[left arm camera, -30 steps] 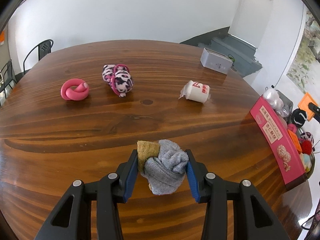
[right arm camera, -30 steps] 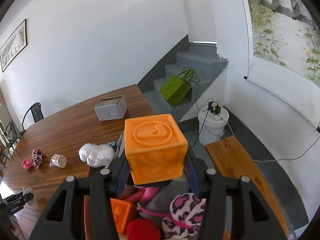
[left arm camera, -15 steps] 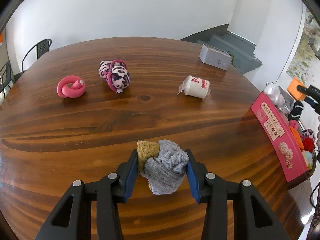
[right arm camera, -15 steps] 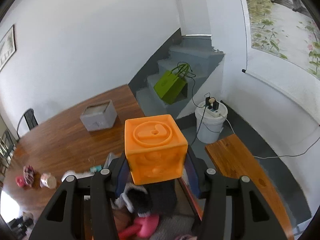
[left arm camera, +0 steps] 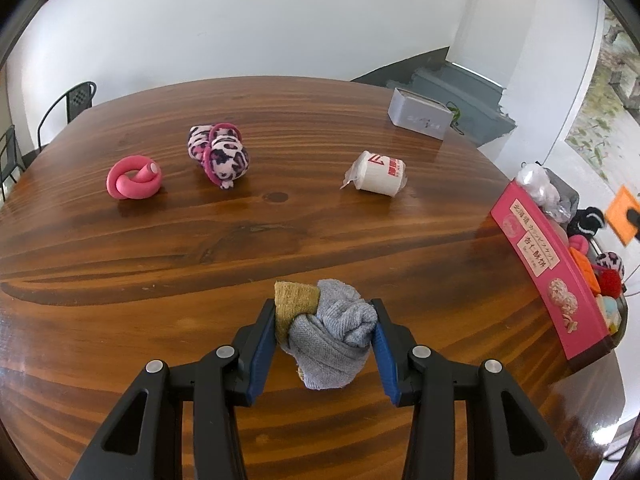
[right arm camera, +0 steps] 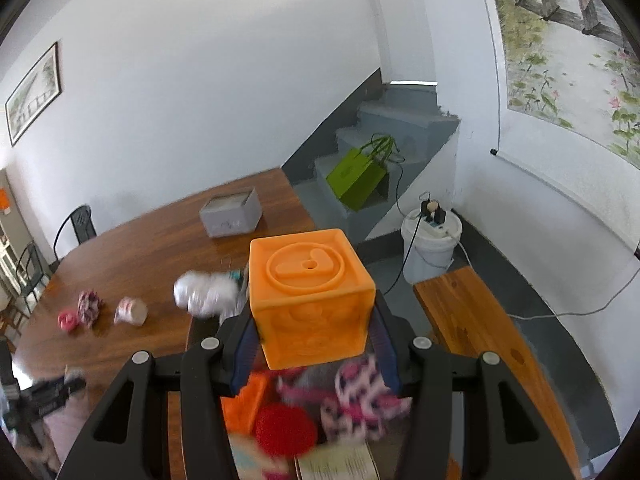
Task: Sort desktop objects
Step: 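Carry the orange cube over the pink box with right tool while left tool holds the sock, then release the orange cube into the pink box with right tool while left tool drops the sock there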
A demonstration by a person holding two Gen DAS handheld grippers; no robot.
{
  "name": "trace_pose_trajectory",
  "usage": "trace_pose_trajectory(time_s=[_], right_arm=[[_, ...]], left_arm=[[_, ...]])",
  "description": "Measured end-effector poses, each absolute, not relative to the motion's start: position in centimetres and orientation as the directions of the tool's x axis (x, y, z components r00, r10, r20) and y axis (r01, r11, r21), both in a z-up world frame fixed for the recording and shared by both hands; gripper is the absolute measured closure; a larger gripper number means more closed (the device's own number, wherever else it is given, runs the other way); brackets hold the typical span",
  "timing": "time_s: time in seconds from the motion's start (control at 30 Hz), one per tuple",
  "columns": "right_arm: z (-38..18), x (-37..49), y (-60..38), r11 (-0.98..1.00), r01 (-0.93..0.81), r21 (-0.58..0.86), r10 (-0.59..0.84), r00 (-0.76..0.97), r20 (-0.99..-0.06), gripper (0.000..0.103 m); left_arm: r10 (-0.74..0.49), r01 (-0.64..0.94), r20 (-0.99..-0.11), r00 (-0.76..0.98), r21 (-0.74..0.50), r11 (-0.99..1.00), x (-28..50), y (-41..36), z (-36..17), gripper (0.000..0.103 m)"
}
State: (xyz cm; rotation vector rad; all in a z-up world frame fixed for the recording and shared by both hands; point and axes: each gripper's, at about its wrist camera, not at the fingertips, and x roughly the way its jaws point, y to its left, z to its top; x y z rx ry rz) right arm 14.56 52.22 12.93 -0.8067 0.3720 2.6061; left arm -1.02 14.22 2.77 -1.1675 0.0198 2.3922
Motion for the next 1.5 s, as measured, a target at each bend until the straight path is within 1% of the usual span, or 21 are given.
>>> trace_pose_trajectory(time_s=[0.07, 0.23, 0.43, 0.8, 0.93, 1.03, 1.2, 1.3, 1.37, 1.5], right_arm=[[12.2, 14.3, 52.1, -0.893, -0.436, 0.116, 0.281, -0.738, -0.613, 0.048], [11.2, 12.1, 52.5, -0.890, -0.447, 0.092, 0.292, -0.713, -0.637, 0.048], [10.0, 8.0, 53.5, -0.884, -0.466, 0.020, 0.333, -0.660, -0.674, 0.048], [9.4, 7.1, 54.3, -0.892, -0.451, 0.019, 0.319, -0.659, -0.681, 0.047], [9.4, 8.1, 55.1, -0.888, -0.448, 0.108, 0.260, -0.680, -0.686, 0.046], [10.1, 9.7, 55.2, -0.885, -0.434, 0.168, 0.228, -0.719, -0.657, 0.043], [11.7, 12.5, 54.4, -0.885, -0.425, 0.192, 0.245, -0.774, -0.583, 0.036], [12.4, 14.5, 53.7, -0.871, -0.451, 0.196, 0.296, -0.799, -0.523, 0.033], [12.5, 15.8, 52.9, -0.851, -0.487, 0.195, 0.354, -0.808, -0.472, 0.028], [12.0, 17.3, 51.5, -0.809, -0.555, 0.195, 0.461, -0.803, -0.378, 0.026]], left_arm=[[0.411, -0.428, -0.748, -0.521, -0.188, -0.884, -0.9, 14.5, 2.8, 0.057], [0.415, -0.435, -0.743, -0.525, -0.185, -0.881, -0.6, 14.6, 3.0, 0.057], [0.413, -0.431, -0.745, -0.525, -0.186, -0.883, -0.7, 14.5, 2.8, 0.057], [0.417, -0.442, -0.741, -0.526, -0.180, -0.879, -0.3, 14.9, 2.9, 0.057], [0.422, -0.452, -0.737, -0.528, -0.176, -0.874, 0.3, 15.5, 3.4, 0.057], [0.431, -0.470, -0.733, -0.527, -0.171, -0.866, 0.9, 16.5, 3.8, 0.057], [0.472, -0.526, -0.727, -0.498, -0.180, -0.831, 2.0, 19.3, 4.8, 0.057], [0.508, -0.571, -0.721, -0.471, -0.190, -0.799, 2.5, 22.0, 5.8, 0.057], [0.532, -0.604, -0.712, -0.458, -0.190, -0.774, 2.9, 24.0, 6.7, 0.057], [0.586, -0.678, -0.687, -0.430, -0.183, -0.712, 4.0, 28.3, 8.7, 0.057]])
